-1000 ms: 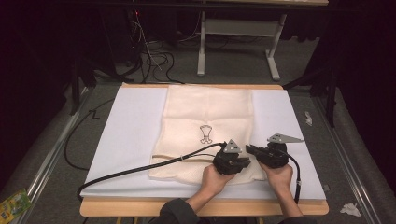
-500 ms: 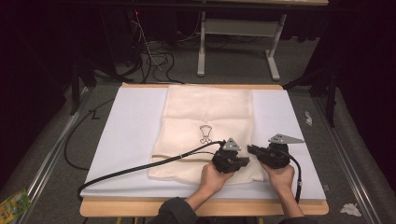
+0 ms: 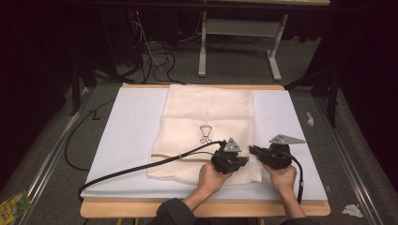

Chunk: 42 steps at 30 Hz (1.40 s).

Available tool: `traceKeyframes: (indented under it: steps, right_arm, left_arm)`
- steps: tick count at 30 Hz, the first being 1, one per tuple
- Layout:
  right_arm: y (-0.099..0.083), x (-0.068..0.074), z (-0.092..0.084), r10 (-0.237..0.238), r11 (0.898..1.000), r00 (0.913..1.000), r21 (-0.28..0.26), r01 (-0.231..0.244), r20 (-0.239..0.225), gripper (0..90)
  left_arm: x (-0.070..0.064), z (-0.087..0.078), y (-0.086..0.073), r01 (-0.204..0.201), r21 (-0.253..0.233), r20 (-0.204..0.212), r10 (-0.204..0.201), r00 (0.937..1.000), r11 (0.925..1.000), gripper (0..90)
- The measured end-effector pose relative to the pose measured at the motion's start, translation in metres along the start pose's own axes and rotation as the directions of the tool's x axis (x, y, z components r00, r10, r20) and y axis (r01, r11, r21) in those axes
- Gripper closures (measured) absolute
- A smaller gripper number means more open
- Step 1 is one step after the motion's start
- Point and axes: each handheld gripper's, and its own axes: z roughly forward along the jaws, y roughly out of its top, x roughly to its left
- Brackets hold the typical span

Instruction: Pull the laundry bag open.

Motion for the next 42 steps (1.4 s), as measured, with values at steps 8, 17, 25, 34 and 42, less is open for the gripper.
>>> traceKeyframes:
  steps: [8, 17, 25, 34, 42]
  right_arm:
    - [0.0, -0.002, -0.002, 0.0, 1.0, 1.0, -0.002, 0.0, 0.005, 88.6]
    - [-0.001, -0.001, -0.002, -0.002, 1.0, 1.0, -0.003, 0.002, 0.005, 88.6]
    - [-0.001, 0.0, -0.002, -0.008, 1.0, 0.9999, -0.002, 0.008, 0.015, 88.6]
    - [-0.003, -0.001, -0.001, -0.025, 1.0, 0.9995, -0.003, 0.025, 0.019, 88.6]
    - [-0.005, -0.009, -0.008, 0.005, 1.0, 0.9996, -0.008, -0.005, 0.026, 88.6]
  left_arm:
    - [0.001, -0.005, 0.003, -0.014, 0.012, -0.011, 0.014, 0.9998, 0.9998, 87.1]
    - [0.0, -0.007, 0.003, -0.021, 0.019, -0.023, 0.021, 0.9995, 0.9996, 87.1]
    - [0.0, -0.008, 0.004, -0.016, 0.023, -0.025, 0.017, 0.9995, 0.9996, 87.1]
    - [0.001, -0.006, 0.002, -0.005, 0.039, -0.039, 0.007, 0.9992, 0.9992, 87.2]
    - [0.008, -0.014, 0.001, 0.0, 0.042, -0.058, 0.002, 0.9983, 0.9991, 87.2]
